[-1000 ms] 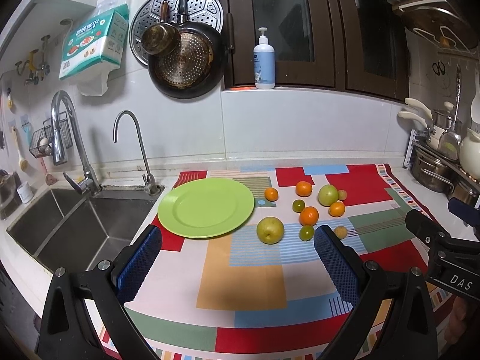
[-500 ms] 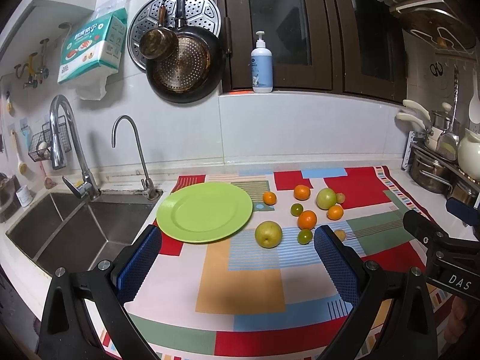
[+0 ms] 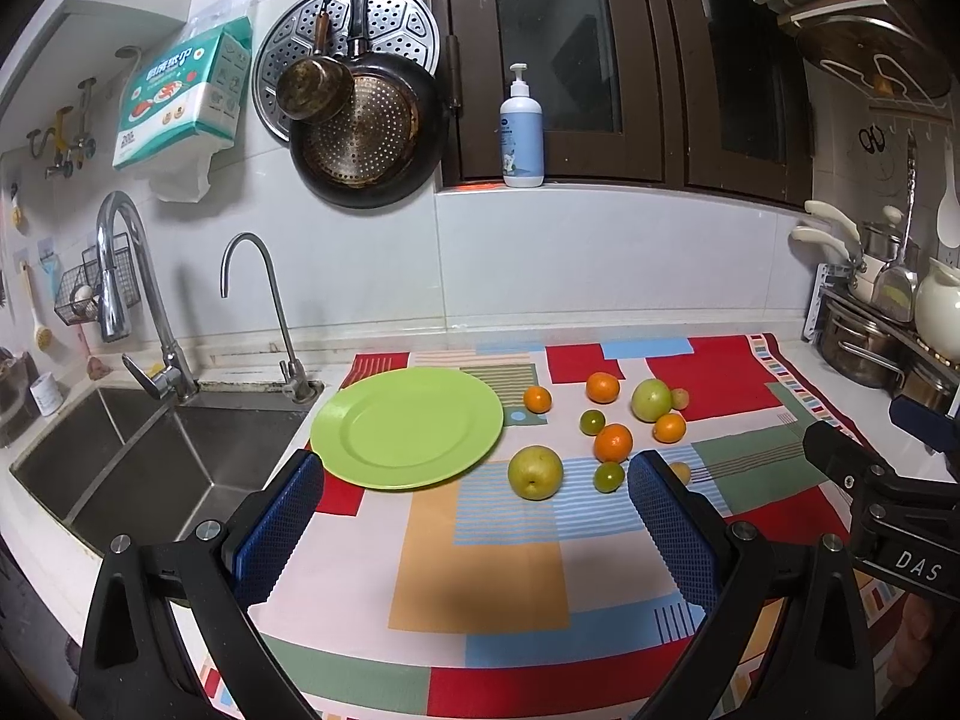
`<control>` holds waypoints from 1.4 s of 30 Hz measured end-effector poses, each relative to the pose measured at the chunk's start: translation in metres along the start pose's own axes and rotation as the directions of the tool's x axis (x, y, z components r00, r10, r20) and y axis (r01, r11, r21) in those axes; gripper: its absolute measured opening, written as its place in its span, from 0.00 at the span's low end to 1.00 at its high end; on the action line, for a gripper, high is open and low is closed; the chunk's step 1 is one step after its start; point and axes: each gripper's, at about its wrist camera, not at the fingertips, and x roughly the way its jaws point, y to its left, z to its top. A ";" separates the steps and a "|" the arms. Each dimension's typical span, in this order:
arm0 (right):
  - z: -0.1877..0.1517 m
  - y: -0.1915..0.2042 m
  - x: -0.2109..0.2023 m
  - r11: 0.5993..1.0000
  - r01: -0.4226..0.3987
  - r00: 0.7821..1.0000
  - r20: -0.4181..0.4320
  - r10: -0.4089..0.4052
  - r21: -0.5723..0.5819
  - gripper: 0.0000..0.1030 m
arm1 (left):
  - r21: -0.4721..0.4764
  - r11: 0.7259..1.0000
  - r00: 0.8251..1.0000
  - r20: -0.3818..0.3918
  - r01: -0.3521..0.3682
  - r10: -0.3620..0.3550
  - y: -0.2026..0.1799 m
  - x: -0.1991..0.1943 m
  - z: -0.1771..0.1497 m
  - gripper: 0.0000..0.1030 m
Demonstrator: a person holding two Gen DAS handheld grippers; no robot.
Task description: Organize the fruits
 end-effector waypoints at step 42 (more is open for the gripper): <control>-0.015 0.007 0.125 1.000 -0.002 0.970 -0.241 0.006 0.018 0.87 | 0.097 0.989 0.973 -0.211 0.114 -0.091 -0.014 0.134 -0.009 0.89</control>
